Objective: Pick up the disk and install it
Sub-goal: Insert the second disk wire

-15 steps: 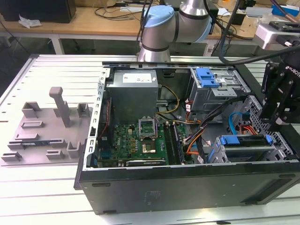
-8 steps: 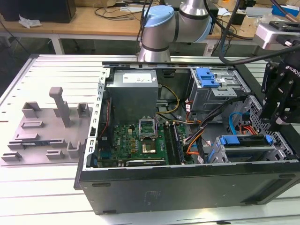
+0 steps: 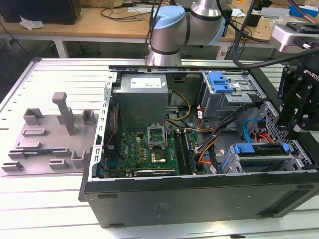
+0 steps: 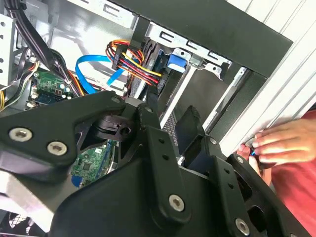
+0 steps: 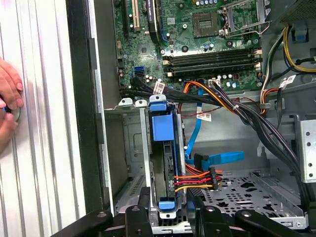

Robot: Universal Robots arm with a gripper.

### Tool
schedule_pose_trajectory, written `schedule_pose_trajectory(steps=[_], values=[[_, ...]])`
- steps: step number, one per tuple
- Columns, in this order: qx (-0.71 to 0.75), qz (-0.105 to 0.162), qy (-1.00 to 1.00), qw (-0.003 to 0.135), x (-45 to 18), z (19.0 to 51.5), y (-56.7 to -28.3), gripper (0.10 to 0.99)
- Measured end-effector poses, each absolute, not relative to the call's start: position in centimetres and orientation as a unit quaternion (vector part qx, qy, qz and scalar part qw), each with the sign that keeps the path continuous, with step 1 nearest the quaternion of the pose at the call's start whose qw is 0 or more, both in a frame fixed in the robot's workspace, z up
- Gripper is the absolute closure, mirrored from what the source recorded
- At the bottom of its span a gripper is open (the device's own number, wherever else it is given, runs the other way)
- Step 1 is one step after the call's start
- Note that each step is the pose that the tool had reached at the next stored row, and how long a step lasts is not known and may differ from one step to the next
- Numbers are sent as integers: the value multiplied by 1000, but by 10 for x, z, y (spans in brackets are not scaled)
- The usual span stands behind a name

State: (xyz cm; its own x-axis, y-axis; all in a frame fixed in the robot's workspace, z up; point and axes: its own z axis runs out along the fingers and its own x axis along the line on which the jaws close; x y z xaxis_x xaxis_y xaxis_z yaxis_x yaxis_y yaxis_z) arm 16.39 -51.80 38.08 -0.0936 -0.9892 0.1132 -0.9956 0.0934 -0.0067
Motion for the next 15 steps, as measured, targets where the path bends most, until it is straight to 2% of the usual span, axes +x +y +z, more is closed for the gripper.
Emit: schedule_pose_trajectory(steps=[2,5,6,9,15], values=[[672,41,-738,40,164,381,-517,663],[670,67,-736,73,164,381,-494,663],[669,74,-735,79,164,381,-488,663],[669,80,-734,85,159,381,-483,663],[668,82,-734,87,142,381,-469,663]])
